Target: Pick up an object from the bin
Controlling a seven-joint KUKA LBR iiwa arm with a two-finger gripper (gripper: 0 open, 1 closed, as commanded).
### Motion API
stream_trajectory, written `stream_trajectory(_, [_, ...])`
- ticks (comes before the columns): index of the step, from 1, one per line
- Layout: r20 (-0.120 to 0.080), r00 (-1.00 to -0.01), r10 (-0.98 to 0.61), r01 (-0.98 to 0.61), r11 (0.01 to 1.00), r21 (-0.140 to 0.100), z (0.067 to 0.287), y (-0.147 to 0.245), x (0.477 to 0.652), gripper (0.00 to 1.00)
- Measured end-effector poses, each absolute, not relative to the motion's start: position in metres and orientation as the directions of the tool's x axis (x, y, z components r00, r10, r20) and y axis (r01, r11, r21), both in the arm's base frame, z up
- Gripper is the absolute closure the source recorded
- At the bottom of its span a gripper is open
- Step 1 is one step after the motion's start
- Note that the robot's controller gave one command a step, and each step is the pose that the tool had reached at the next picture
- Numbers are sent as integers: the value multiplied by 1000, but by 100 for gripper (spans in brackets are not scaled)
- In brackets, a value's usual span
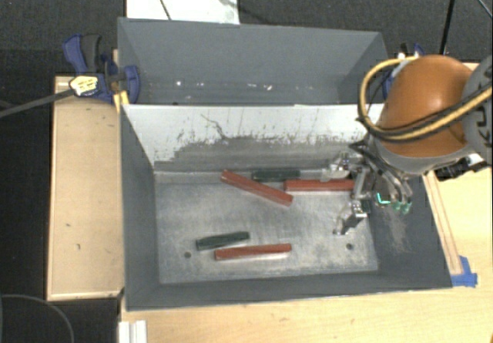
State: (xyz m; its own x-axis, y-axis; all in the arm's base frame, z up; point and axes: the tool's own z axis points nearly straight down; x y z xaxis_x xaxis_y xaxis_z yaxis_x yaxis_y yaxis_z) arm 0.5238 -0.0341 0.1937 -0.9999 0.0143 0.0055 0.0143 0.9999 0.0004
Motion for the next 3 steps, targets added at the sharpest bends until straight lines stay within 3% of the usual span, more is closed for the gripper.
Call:
stream_trajectory(1, [-3,-1000,13,13,1000,0,198,-34,526,0])
stream_trajectory(2, [-10,-999,-53,-53,999,-1,147,-22,534,0])
stream_trajectory(3, [-8,-999,-31,-31,1000,1,74,13,493,100])
